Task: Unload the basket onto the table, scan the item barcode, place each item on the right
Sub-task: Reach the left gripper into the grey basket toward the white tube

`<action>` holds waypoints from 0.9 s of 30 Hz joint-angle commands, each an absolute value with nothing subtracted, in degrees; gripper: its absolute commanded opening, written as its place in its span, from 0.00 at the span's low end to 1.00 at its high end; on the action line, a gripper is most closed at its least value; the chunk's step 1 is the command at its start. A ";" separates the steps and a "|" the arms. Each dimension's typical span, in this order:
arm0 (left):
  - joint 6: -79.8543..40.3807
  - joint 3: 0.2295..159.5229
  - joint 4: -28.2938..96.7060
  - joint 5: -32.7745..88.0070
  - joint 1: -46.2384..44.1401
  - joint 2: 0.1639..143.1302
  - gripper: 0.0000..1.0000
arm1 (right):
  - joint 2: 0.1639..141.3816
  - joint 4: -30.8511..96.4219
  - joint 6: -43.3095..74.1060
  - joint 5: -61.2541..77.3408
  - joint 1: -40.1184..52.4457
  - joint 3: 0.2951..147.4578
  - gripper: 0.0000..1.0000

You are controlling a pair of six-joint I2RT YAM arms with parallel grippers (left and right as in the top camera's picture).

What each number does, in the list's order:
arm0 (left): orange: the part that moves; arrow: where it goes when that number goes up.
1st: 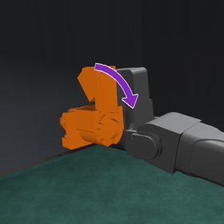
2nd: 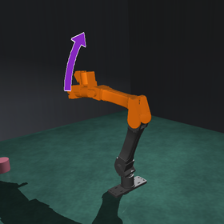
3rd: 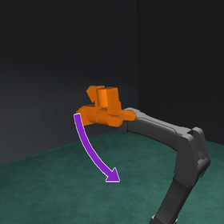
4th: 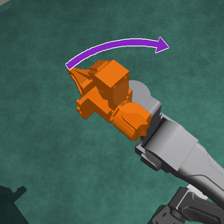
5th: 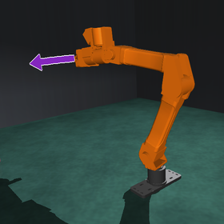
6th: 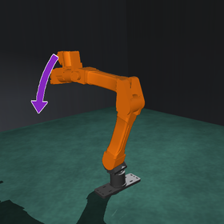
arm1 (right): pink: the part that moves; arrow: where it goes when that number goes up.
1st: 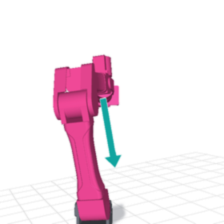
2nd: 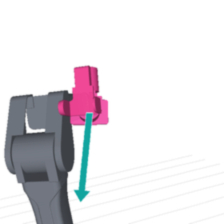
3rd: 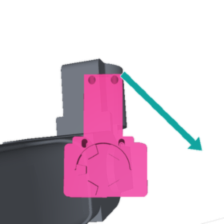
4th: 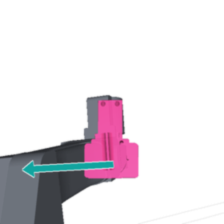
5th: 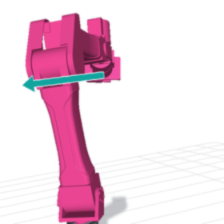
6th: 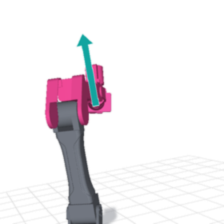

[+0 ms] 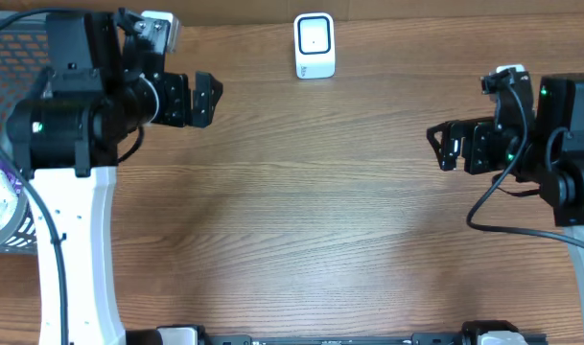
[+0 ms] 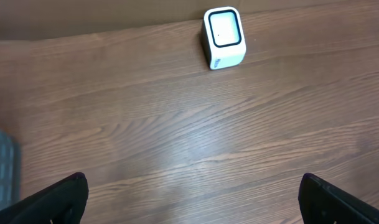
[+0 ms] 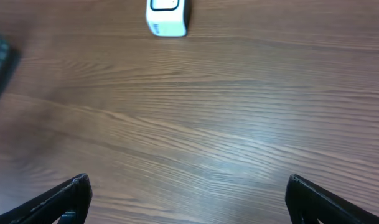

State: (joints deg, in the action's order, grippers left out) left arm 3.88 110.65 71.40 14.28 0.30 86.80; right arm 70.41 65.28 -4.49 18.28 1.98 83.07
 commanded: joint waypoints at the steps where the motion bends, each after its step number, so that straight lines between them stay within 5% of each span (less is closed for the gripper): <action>1: -4.49 113.93 72.42 8.10 3.99 86.72 1.00 | 70.17 65.10 -4.34 21.10 2.20 84.77 1.00; 14: -16.84 122.65 74.50 3.40 40.14 88.95 1.00 | 70.17 65.14 -4.34 21.10 2.20 84.73 1.00; 20: -18.20 122.63 78.76 2.28 47.75 95.66 0.86 | 70.22 65.34 -4.34 21.10 2.20 84.71 1.00; 27: -18.17 122.63 78.56 2.31 49.06 107.31 0.88 | 70.22 67.57 -4.34 21.08 2.20 84.73 1.00</action>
State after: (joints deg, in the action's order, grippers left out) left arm -17.67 122.02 79.05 2.70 49.17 103.59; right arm 70.41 67.13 -4.47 20.62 1.98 83.07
